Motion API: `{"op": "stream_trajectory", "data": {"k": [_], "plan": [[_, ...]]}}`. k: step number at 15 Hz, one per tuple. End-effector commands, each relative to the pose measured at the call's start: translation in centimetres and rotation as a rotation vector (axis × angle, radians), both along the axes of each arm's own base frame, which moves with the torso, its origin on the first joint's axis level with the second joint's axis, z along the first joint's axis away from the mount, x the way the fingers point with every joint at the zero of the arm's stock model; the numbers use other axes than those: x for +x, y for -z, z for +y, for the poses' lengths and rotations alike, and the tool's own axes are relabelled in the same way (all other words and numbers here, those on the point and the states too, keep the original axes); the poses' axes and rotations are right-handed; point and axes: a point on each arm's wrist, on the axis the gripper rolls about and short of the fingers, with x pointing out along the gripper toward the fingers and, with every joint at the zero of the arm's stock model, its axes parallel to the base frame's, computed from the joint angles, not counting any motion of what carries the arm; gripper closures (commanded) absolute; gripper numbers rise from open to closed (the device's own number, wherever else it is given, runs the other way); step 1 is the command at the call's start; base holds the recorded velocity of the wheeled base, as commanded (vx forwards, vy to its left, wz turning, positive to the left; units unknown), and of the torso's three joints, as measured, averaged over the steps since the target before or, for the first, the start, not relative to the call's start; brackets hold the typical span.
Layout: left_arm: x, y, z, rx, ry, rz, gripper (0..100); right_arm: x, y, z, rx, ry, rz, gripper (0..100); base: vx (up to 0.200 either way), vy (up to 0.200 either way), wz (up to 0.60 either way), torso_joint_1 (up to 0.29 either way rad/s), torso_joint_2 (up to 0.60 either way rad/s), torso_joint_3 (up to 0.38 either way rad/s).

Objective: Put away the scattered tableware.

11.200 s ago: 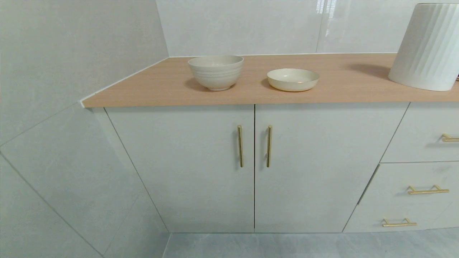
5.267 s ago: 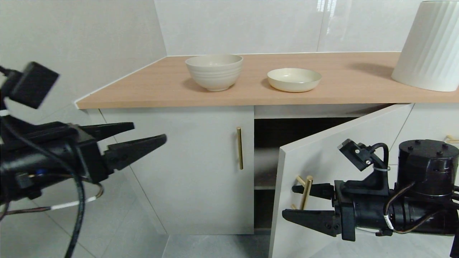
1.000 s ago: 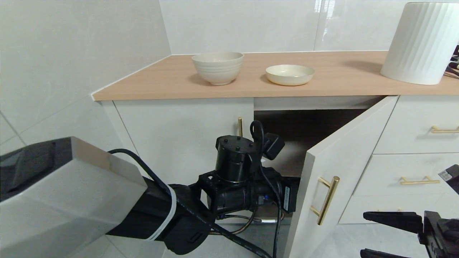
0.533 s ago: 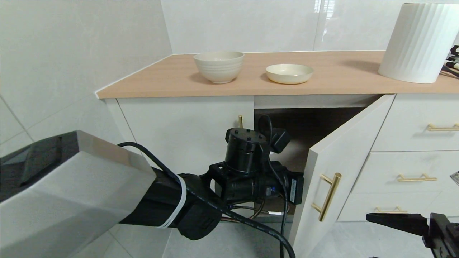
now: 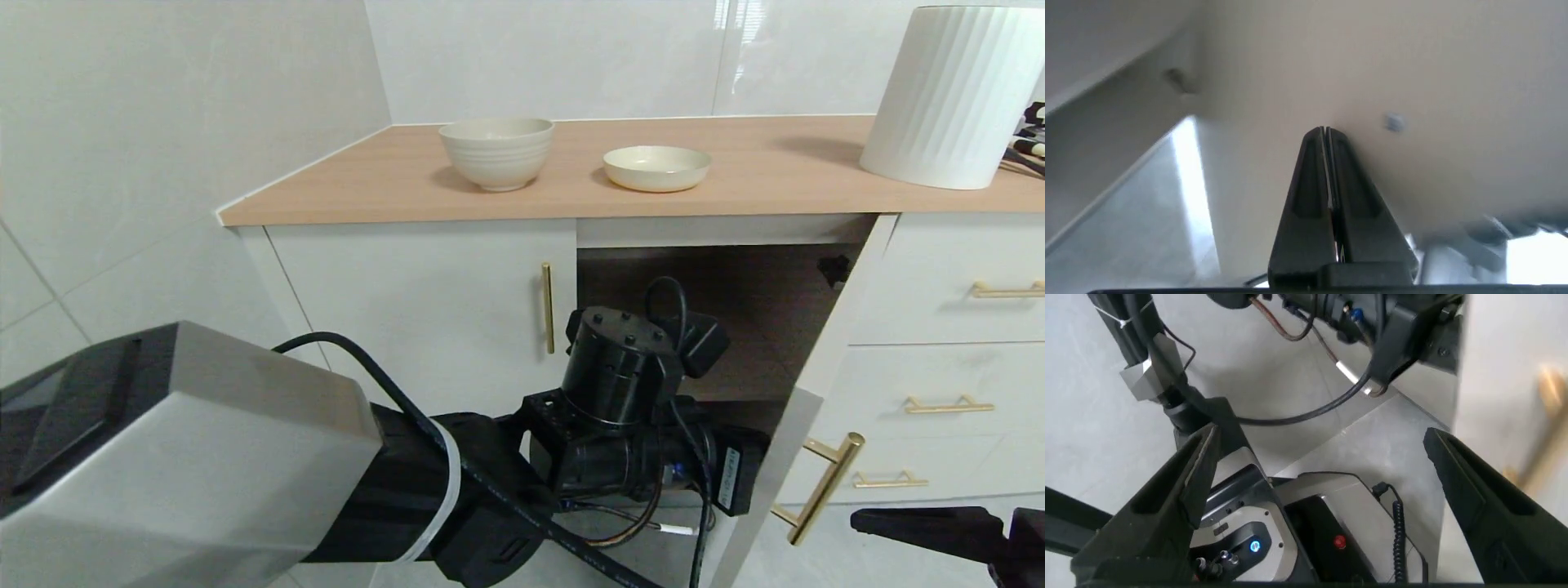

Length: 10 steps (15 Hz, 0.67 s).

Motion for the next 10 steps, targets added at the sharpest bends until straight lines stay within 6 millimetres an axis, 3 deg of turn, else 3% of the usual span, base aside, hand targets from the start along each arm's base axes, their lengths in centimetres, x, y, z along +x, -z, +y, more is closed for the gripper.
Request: {"op": "stream_trajectory", "data": {"k": [1,2,4,10], "plan": [[-0.2,-0.3,-0.3,-0.008,0.003,-0.008,100,-0.2,-0.1,-0.1,0.007,-0.002,-0.012,0,-0.200,0.000,0.00,-0.002,0.00,0.002],[-0.1,0.1,-0.5,-0.002,0.002,-0.002,100,-0.2,-0.1,-0.1,0.007,-0.002,-0.012,0,-0.200,0.000,0.00,0.012,0.01,-0.002],[0.5,1.1,-1.1,0.009,-0.006,0.004,100,-0.3,-0.1,-0.1,0.008,-0.003,-0.013,0,0.000,0.000,0.00,0.000,0.00,0.000],[0.7,1.3,-1.6,0.009,-0.012,-0.002,100,-0.8,-0.2,-0.3,0.025,-0.047,-0.026,0,0.000,0.000,0.00,0.000,0.00,0.000]]}}
